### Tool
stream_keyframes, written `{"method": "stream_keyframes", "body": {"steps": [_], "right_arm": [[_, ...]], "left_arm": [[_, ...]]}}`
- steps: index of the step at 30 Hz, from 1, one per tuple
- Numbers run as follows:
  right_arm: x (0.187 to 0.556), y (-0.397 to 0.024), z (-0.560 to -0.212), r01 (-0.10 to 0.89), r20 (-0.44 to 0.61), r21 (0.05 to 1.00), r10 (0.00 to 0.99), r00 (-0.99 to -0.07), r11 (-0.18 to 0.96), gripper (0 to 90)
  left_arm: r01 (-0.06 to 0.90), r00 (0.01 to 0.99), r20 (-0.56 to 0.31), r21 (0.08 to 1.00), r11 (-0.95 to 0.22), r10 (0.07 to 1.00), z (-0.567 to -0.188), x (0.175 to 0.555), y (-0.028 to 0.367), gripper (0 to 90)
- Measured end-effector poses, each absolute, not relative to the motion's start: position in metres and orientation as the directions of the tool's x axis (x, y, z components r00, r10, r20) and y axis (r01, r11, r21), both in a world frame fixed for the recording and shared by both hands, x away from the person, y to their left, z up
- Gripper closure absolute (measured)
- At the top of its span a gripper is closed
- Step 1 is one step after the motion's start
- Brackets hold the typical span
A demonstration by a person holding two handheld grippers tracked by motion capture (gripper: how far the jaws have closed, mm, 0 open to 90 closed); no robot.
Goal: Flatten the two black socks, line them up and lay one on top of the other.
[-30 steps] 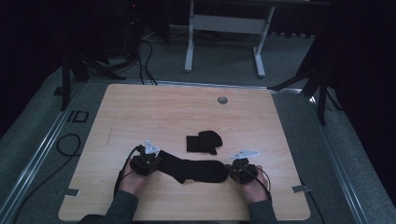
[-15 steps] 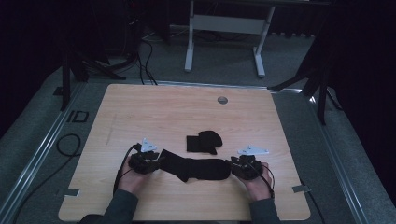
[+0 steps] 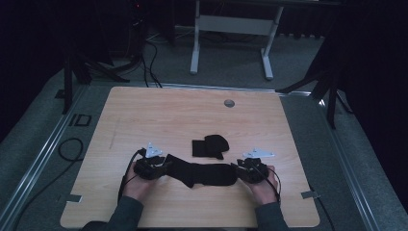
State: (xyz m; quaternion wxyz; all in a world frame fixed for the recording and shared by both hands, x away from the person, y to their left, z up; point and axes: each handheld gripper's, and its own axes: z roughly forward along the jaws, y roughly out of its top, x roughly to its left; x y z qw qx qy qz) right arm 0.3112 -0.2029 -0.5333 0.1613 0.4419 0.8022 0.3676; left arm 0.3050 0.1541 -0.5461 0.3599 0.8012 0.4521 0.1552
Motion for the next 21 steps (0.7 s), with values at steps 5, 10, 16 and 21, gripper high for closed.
{"method": "stream_keyframes", "body": {"steps": [5,10,16,21], "right_arm": [[0.317,-0.201,-0.532,0.585,0.039,0.734,0.838,-0.544,0.345,66.2],[0.328,-0.195,-0.531,0.583,0.021,0.730,0.841,-0.541,0.357,66.5],[0.347,-0.187,-0.526,0.570,-0.014,0.731,0.844,-0.536,0.375,67.8],[0.366,-0.182,-0.528,0.581,-0.022,0.729,0.862,-0.507,0.361,72.8]], "left_arm": [[0.607,0.559,-0.073,0.715,-0.347,0.826,-0.548,0.306,0.150,61.2],[0.602,0.567,-0.065,0.713,-0.359,0.821,-0.548,0.306,0.147,60.9],[0.603,0.570,-0.064,0.710,-0.364,0.819,-0.549,0.305,0.146,60.3],[0.604,0.567,-0.058,0.708,-0.367,0.822,-0.548,0.305,0.146,60.3]]}}
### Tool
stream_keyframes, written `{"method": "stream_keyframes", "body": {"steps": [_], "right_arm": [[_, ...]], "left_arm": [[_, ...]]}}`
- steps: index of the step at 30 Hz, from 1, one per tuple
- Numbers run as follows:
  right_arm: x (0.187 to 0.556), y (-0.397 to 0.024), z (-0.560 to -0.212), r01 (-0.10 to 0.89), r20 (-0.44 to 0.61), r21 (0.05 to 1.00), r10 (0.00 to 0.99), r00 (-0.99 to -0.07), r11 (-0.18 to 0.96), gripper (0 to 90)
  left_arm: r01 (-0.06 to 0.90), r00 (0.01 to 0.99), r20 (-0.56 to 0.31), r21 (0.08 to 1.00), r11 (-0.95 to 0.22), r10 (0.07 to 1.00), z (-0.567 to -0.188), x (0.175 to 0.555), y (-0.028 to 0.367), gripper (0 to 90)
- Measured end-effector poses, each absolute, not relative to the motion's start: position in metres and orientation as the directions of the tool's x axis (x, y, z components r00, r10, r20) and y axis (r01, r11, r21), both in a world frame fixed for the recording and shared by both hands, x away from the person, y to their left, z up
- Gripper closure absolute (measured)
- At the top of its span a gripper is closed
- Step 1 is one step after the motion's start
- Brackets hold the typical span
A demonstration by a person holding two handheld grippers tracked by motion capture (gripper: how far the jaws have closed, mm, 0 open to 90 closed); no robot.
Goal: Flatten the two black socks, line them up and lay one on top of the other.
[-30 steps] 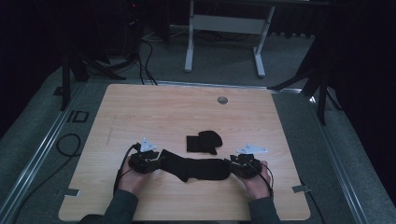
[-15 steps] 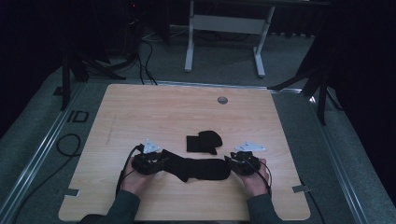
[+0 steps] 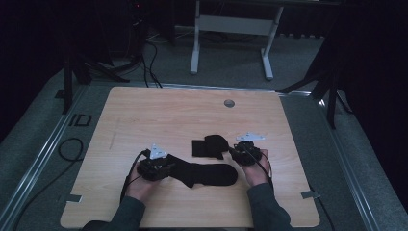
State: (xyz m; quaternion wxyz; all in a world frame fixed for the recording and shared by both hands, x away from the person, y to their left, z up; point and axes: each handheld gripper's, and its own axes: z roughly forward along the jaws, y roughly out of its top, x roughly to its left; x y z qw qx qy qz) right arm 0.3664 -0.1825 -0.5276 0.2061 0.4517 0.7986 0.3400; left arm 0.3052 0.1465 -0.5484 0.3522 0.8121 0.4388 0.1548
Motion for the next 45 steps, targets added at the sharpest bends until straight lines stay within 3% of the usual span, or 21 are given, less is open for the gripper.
{"method": "stream_keyframes", "body": {"steps": [8,18,22,27,30,35,45], "right_arm": [[0.397,-0.174,-0.537,0.612,-0.032,0.701,0.873,-0.486,0.366,75.0],[0.421,-0.157,-0.546,0.673,-0.034,0.643,0.891,-0.453,0.367,68.2],[0.423,-0.153,-0.549,0.676,-0.047,0.630,0.889,-0.456,0.381,72.0],[0.421,-0.148,-0.549,0.668,-0.058,0.627,0.878,-0.475,0.402,83.6],[0.421,-0.148,-0.549,0.675,-0.047,0.625,0.882,-0.469,0.392,85.0],[0.426,-0.158,-0.549,0.726,0.081,0.621,0.897,-0.434,0.295,85.7],[0.427,-0.164,-0.548,0.773,0.181,0.592,0.898,-0.402,0.227,86.6]], "left_arm": [[0.598,0.572,-0.040,0.703,-0.384,0.819,-0.549,0.305,0.144,60.5],[0.596,0.574,-0.035,0.703,-0.388,0.818,-0.549,0.305,0.144,60.5],[0.597,0.572,-0.036,0.704,-0.386,0.820,-0.549,0.305,0.144,60.5],[0.599,0.574,-0.035,0.700,-0.390,0.818,-0.550,0.304,0.143,60.5],[0.599,0.576,-0.032,0.697,-0.394,0.817,-0.550,0.305,0.143,60.5],[0.600,0.572,-0.033,0.697,-0.391,0.819,-0.551,0.305,0.142,60.5],[0.604,0.569,-0.032,0.695,-0.391,0.822,-0.551,0.306,0.143,60.5]]}}
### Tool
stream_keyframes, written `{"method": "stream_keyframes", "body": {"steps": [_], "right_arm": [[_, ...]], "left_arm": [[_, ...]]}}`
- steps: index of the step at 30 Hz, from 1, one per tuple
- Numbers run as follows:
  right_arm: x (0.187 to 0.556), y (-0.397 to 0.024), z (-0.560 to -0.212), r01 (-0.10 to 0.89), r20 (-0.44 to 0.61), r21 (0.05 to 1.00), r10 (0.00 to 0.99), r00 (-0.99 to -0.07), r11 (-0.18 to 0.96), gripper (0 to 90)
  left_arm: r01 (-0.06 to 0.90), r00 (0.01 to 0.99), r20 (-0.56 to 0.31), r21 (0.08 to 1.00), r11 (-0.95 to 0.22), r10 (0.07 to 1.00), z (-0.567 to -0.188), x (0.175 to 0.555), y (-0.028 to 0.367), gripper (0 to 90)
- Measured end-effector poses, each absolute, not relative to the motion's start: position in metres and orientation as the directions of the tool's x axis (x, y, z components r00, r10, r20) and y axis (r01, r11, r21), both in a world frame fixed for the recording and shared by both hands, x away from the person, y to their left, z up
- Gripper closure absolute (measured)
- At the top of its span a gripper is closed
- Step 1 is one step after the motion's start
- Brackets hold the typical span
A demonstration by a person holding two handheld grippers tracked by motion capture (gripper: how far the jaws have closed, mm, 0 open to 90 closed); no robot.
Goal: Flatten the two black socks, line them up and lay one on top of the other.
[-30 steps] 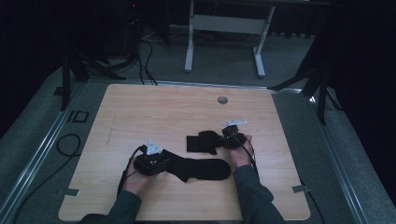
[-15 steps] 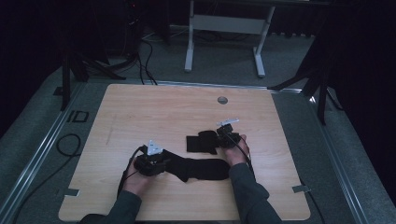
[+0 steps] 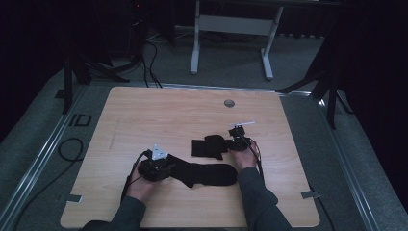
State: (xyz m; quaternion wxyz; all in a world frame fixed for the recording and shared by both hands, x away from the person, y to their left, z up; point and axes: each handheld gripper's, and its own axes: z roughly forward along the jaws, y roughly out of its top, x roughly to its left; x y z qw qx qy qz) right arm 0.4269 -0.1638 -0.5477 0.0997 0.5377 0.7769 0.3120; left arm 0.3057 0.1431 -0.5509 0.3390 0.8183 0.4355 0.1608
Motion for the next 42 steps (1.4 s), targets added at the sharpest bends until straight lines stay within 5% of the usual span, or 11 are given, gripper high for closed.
{"method": "stream_keyframes", "body": {"steps": [22,42], "right_arm": [[0.396,-0.154,-0.486,0.657,0.210,0.718,0.829,-0.519,0.229,86.6],[0.391,-0.199,-0.476,0.653,0.122,0.717,0.879,-0.461,0.243,86.4]], "left_arm": [[0.601,0.568,-0.021,0.693,-0.397,0.823,-0.552,0.306,0.141,60.4],[0.606,0.567,-0.027,0.692,-0.394,0.824,-0.553,0.306,0.141,60.4]]}}
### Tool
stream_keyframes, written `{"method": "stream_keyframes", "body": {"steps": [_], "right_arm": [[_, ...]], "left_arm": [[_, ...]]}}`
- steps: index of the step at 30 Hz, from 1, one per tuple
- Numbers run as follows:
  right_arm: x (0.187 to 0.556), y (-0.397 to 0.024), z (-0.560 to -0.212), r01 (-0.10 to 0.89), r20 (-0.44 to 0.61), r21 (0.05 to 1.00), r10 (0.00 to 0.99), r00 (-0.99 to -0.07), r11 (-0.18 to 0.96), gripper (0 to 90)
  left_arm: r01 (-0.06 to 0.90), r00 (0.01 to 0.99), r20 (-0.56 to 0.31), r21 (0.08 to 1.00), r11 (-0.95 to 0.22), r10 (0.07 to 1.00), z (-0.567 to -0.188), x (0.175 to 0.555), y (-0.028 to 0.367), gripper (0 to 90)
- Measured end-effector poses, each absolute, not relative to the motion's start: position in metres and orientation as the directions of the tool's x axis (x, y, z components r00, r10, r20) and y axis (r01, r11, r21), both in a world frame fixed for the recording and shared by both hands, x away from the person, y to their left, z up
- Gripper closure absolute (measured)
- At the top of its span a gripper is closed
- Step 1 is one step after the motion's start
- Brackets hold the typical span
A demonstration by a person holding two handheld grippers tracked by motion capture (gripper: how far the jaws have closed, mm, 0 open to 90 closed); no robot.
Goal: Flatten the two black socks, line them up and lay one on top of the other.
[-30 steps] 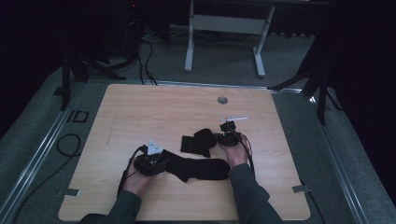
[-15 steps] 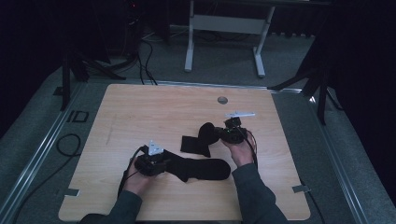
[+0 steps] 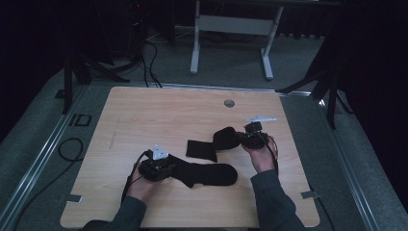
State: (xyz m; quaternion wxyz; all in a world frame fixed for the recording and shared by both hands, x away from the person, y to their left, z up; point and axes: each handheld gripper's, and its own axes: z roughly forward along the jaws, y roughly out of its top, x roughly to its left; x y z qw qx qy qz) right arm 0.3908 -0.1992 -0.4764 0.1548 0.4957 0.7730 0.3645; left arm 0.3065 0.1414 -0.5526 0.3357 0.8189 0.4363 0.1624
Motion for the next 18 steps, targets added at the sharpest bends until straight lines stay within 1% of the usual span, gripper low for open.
{"method": "stream_keyframes", "body": {"steps": [9,16,18], "right_arm": [[0.386,-0.212,-0.474,0.651,0.092,0.714,0.887,-0.452,0.257,86.1],[0.389,-0.226,-0.483,0.678,0.085,0.693,0.907,-0.413,0.244,86.1],[0.390,-0.233,-0.489,0.695,0.062,0.675,0.919,-0.389,0.249,85.9]], "left_arm": [[0.606,0.565,-0.026,0.691,-0.393,0.825,-0.553,0.307,0.142,60.4],[0.607,0.560,-0.028,0.694,-0.388,0.828,-0.553,0.307,0.143,60.4],[0.609,0.558,-0.028,0.693,-0.386,0.829,-0.553,0.308,0.143,60.4]]}}
